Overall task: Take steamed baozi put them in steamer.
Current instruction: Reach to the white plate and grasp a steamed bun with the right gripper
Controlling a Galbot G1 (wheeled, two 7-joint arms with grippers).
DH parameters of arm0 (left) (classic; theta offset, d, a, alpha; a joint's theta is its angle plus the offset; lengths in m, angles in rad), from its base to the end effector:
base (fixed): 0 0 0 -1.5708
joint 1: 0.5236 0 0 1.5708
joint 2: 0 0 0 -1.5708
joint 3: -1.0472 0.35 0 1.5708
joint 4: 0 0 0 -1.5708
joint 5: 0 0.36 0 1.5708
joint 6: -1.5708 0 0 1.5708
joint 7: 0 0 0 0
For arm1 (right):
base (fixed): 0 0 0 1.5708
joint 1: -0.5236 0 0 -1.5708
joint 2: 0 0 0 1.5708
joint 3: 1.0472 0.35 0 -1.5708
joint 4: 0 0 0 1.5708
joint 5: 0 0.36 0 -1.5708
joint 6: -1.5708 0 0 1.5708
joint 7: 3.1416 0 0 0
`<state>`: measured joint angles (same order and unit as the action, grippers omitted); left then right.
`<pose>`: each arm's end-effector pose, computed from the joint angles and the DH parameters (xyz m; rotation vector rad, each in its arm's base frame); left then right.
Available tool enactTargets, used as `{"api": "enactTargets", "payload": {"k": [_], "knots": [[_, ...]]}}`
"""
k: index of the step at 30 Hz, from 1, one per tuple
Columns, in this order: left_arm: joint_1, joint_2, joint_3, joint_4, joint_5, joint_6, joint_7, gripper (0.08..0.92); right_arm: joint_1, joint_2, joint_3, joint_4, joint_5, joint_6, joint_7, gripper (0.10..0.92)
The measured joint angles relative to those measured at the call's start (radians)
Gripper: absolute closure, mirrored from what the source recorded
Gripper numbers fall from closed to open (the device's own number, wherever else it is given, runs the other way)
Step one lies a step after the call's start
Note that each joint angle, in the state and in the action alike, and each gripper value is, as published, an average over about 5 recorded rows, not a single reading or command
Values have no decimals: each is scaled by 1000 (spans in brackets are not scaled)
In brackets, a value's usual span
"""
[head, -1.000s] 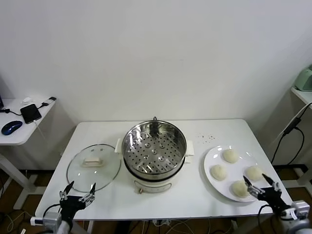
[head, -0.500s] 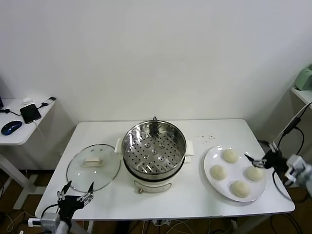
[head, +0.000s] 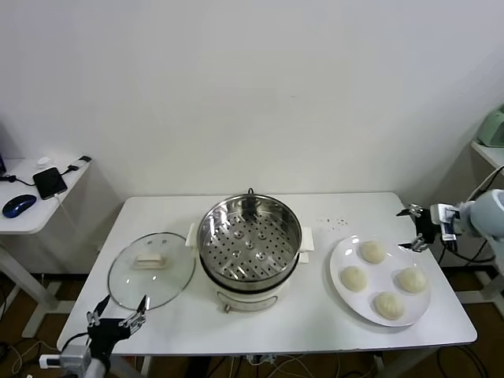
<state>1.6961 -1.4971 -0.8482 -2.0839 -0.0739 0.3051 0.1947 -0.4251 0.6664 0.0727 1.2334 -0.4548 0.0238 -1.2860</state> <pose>0.1369 0.1125 -0.3115 0.0936 -2.7113 -0.1208 0.4853 -0.2773 -0.1521 1.1253 -1.5711 1.3999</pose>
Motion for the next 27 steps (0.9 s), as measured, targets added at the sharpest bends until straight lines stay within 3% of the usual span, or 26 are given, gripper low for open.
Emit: {"api": "enactTargets", "payload": {"k": [10, 27], "knots": [[1, -4, -11, 15, 1, -2, -1, 177, 94, 123, -78, -177, -121, 81, -49, 203], [3, -6, -5, 39, 7, -7, -3, 177, 131, 253, -90, -336, -222, 131, 26, 203]]}}
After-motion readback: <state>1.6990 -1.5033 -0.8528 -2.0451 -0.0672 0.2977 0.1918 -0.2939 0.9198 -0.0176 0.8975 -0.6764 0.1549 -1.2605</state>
